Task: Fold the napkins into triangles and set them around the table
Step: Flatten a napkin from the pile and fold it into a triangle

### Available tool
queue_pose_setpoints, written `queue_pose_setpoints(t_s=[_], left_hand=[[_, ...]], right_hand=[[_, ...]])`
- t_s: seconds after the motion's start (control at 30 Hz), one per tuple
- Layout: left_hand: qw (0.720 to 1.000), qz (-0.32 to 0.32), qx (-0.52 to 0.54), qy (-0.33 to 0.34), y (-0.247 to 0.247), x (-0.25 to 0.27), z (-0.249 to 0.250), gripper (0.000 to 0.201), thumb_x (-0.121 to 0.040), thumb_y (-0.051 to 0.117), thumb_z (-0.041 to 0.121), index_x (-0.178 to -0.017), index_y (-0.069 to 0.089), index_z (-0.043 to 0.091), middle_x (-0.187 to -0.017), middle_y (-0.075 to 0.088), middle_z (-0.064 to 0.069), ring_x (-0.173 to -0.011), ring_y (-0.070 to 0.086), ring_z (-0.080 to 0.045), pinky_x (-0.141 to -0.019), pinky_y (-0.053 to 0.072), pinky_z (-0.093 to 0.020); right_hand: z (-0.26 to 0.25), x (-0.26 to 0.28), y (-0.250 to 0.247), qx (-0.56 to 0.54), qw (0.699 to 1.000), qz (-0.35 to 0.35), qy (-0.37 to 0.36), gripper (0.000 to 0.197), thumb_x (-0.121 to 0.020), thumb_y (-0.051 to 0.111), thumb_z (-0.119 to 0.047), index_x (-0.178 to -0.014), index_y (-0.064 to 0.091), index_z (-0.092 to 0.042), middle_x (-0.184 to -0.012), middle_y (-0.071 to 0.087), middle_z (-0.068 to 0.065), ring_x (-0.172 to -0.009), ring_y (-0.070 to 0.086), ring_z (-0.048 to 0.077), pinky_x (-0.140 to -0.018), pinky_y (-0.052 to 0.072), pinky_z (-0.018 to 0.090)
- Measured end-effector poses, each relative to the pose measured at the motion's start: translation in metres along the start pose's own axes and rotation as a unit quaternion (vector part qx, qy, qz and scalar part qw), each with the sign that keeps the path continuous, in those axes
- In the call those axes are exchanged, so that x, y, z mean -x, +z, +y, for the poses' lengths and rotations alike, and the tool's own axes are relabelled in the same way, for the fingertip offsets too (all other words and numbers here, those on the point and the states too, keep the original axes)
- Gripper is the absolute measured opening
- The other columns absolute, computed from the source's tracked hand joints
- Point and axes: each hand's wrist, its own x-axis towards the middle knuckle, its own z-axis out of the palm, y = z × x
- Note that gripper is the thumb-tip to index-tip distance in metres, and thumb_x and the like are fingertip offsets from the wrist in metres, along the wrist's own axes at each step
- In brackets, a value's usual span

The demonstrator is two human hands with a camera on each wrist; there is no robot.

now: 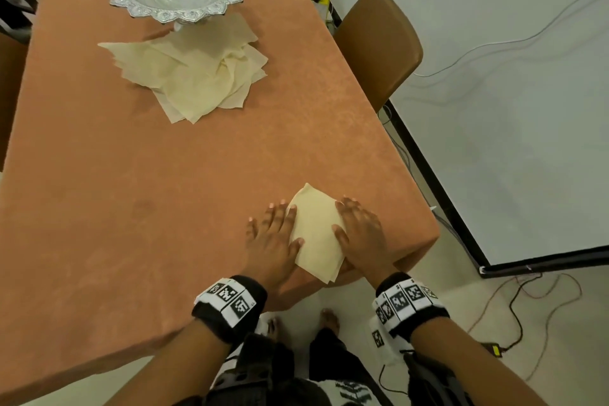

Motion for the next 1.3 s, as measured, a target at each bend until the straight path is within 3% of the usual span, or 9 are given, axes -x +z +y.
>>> queue_pose_setpoints(t_s=[0.1,0.3,0.53,0.67,0.8,0.9,1.03,1.13,1.3], left_hand=[[0.999,-0.045,-0.021,-0.013,0.015,-0.004,-0.006,0.072,-0.090,0.003,0.061,-0.150,-0.015,0.026,-0.159,-0.016,0.003,-0.146,-0.014,-0.019,-0.115,-0.006,-0.052],[0.999,-0.038,0.007,-0.037,0.025,0.010,0.000,0.086,-0.076,-0.008,0.068,-0.147,-0.023,0.023,-0.153,-0.028,0.007,-0.145,-0.019,-0.015,-0.114,-0.012,-0.050],[0.996,0.026,0.046,-0.072,0.041,0.029,0.004,0.082,-0.079,-0.007,0.068,-0.150,-0.014,0.028,-0.149,-0.026,0.011,-0.138,-0.025,-0.008,-0.112,-0.016,-0.046],[0.991,0.047,0.034,-0.124,0.038,0.036,0.000,0.073,-0.088,-0.001,0.063,-0.152,-0.006,0.029,-0.158,-0.016,0.005,-0.145,-0.015,-0.015,-0.113,-0.012,-0.050],[0.964,0.077,0.053,-0.250,0.017,0.030,-0.003,0.064,-0.099,0.019,0.049,-0.153,0.005,0.017,-0.161,-0.005,-0.006,-0.147,-0.008,-0.023,-0.113,-0.008,-0.057],[0.967,0.109,0.060,-0.224,0.006,0.024,-0.003,0.062,-0.100,0.026,0.043,-0.153,0.006,0.018,-0.161,-0.004,-0.005,-0.147,-0.007,-0.024,-0.114,-0.007,-0.056],[0.991,0.079,0.012,-0.103,0.017,0.024,0.018,0.059,-0.102,0.025,0.039,-0.153,-0.002,0.026,-0.160,-0.010,0.002,-0.147,-0.011,-0.021,-0.115,-0.008,-0.050],[0.992,0.041,0.018,-0.121,0.032,0.024,0.025,0.059,-0.102,0.022,0.042,-0.153,-0.001,0.026,-0.161,-0.008,0.004,-0.147,-0.009,-0.020,-0.116,-0.004,-0.051],[0.988,0.090,0.058,-0.109,0.045,0.031,0.013,0.068,-0.091,0.013,0.053,-0.153,0.006,0.025,-0.161,0.000,0.006,-0.148,-0.003,-0.017,-0.116,0.000,-0.049]], right_hand=[[0.007,0.006,0.011,0.043,0.997,-0.070,0.003,0.079,-0.082,-0.001,-0.056,-0.152,0.010,-0.020,-0.160,0.008,-0.001,-0.147,0.007,0.019,-0.116,0.006,0.048],[0.021,0.002,0.008,0.060,0.994,-0.084,-0.048,0.077,-0.083,-0.004,-0.059,-0.151,-0.003,-0.024,-0.159,-0.002,-0.004,-0.147,-0.001,0.014,-0.115,-0.002,0.049],[0.033,0.017,0.000,0.051,0.974,0.008,-0.220,0.056,-0.092,0.033,-0.047,-0.137,0.046,-0.016,-0.147,0.042,0.005,-0.134,0.041,0.022,-0.107,0.028,0.056],[0.047,0.038,0.008,0.098,0.931,-0.037,-0.350,0.072,-0.086,0.037,-0.069,-0.134,0.047,-0.018,-0.146,0.043,0.004,-0.133,0.041,0.022,-0.108,0.029,0.049],[0.053,0.034,0.004,0.102,0.948,-0.099,-0.283,0.083,-0.086,0.016,-0.076,-0.142,0.039,-0.019,-0.151,0.035,0.001,-0.138,0.034,0.020,-0.111,0.026,0.053],[0.056,0.020,-0.006,0.050,0.982,-0.064,-0.171,0.091,-0.082,-0.008,-0.073,-0.150,0.024,-0.020,-0.157,0.020,-0.002,-0.145,0.016,0.016,-0.116,0.007,0.048],[0.042,-0.002,-0.010,0.073,0.979,-0.097,-0.162,0.085,-0.083,-0.004,-0.071,-0.152,0.009,-0.023,-0.159,0.006,-0.006,-0.146,0.002,0.011,-0.115,-0.003,0.045],[0.037,-0.017,-0.010,0.079,0.977,-0.125,-0.155,0.069,-0.094,0.010,-0.061,-0.152,0.006,-0.025,-0.159,0.002,-0.009,-0.146,0.000,0.010,-0.116,-0.001,0.048],[0.048,-0.006,-0.013,0.048,0.969,-0.045,-0.238,0.065,-0.092,0.015,-0.053,-0.146,0.034,-0.021,-0.154,0.029,-0.003,-0.142,0.024,0.015,-0.116,0.011,0.049]])
